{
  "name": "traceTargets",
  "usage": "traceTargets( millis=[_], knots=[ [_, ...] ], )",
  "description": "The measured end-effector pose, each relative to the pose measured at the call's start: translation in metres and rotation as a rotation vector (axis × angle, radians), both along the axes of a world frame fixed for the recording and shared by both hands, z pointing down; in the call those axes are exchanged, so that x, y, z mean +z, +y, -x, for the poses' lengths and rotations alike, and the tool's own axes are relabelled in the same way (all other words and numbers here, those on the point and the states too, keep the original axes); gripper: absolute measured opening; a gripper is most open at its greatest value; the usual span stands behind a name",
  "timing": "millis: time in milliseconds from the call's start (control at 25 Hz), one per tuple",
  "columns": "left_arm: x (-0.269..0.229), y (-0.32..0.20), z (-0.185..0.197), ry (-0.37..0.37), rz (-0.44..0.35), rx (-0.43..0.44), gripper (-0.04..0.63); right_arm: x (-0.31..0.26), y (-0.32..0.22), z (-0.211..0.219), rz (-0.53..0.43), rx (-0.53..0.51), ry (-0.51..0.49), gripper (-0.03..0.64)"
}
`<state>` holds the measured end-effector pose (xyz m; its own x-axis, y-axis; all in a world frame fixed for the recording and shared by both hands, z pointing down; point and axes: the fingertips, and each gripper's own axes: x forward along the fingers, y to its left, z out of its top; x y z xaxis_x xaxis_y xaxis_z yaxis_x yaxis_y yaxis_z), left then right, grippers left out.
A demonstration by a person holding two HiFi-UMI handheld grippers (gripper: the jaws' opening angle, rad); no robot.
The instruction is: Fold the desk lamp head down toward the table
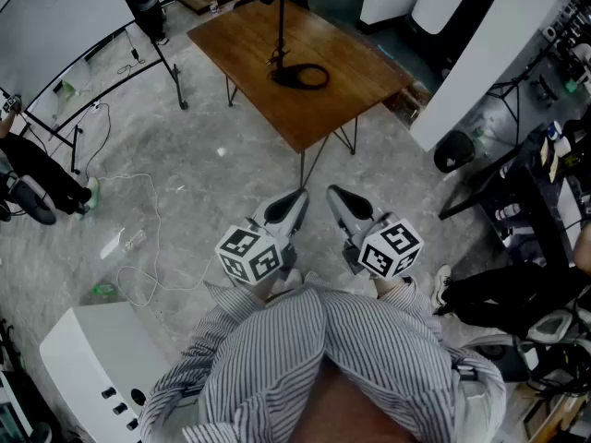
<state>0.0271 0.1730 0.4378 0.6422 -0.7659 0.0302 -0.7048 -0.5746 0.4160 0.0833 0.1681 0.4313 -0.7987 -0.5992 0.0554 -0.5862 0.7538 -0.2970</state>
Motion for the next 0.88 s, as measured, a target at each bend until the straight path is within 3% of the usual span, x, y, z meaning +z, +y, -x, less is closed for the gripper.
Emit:
traceTargets(
  millis=[720,880],
  knots=[
    [0.003,-0.021,0.000,0.004,0.013,-0.029,0.002,0.004,-0.013,0.004,0.015,-0.032,0.021,0.002],
    [0.006,-0.029,-0.002,0.004,0.021,-0.035,0.002,-0.001,-0.016,0.004,-0.002,-0.055,-0.013,0.002]
  ],
)
